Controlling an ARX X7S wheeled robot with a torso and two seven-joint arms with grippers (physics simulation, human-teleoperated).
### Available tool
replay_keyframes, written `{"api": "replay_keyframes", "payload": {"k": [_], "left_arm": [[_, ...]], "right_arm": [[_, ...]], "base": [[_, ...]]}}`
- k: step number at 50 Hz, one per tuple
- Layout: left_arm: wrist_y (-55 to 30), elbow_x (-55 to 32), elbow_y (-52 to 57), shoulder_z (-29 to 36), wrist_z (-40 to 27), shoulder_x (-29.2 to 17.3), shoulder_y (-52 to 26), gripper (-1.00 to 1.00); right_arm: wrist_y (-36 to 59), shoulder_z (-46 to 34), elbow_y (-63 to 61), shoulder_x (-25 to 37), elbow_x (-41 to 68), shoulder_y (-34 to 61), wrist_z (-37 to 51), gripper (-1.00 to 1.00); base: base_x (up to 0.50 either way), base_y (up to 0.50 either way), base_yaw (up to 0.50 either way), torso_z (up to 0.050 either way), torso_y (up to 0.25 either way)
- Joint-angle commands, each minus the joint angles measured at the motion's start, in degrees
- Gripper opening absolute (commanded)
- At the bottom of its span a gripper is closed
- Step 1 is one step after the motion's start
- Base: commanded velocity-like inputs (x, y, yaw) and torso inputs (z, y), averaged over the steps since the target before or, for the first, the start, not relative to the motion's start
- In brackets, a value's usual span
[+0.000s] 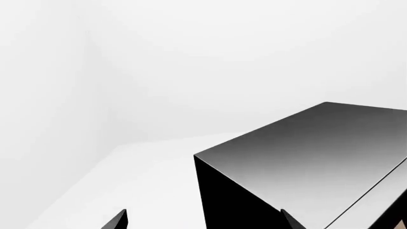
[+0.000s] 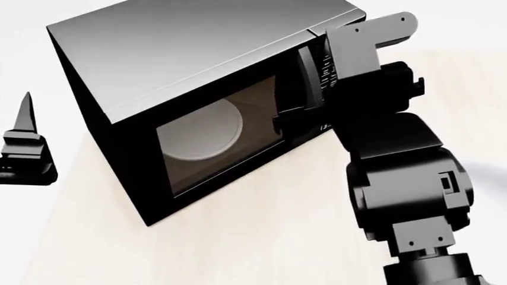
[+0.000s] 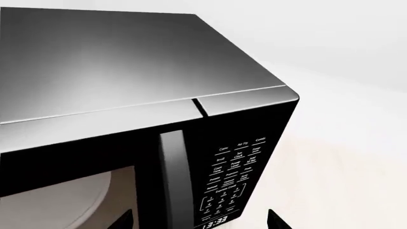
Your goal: Open the microwave.
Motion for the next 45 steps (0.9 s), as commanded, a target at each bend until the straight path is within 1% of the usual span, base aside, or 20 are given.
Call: {"api": "replay_keyframes", "payload": {"k": [1,22,28,37,45], "left_arm": [[-0.56,-0.29,0.16,0.09,-0.28,-0.07,-0.39,1.0],[-0.3,-0.75,0.21,0.12,-0.72,-0.25,-0.1,1.0],[-0.55,-0.89,0.35,0.15,-0.85,-0.31,-0.2,1.0],[-0.29,-1.04,0.2,0.32,-1.03,-0.48,-0.06,1.0],[-0.52,-1.21,0.38,0.42,-1.18,-0.66,-0.13,1.0]], "right_arm": [[-2.78,-0.83,7.17,-1.17,-0.3,1.79,-1.38,1.0],[-7.98,-1.78,18.62,-3.56,-1.13,5.58,-2.11,1.0],[-11.29,-2.06,24.0,-4.52,-1.48,6.94,-2.67,1.0],[-12.7,-2.27,27.04,-5.22,-1.47,7.93,-3.08,1.0],[-16.07,-2.7,32.7,-6.24,-1.79,9.21,-4.09,1.0]], "base": [[0.0,0.0,0.0,0.0,0.0],[0.0,0.0,0.0,0.0,0.0],[0.0,0.0,0.0,0.0,0.0],[0.0,0.0,0.0,0.0,0.0],[0.0,0.0,0.0,0.0,0.0]]}}
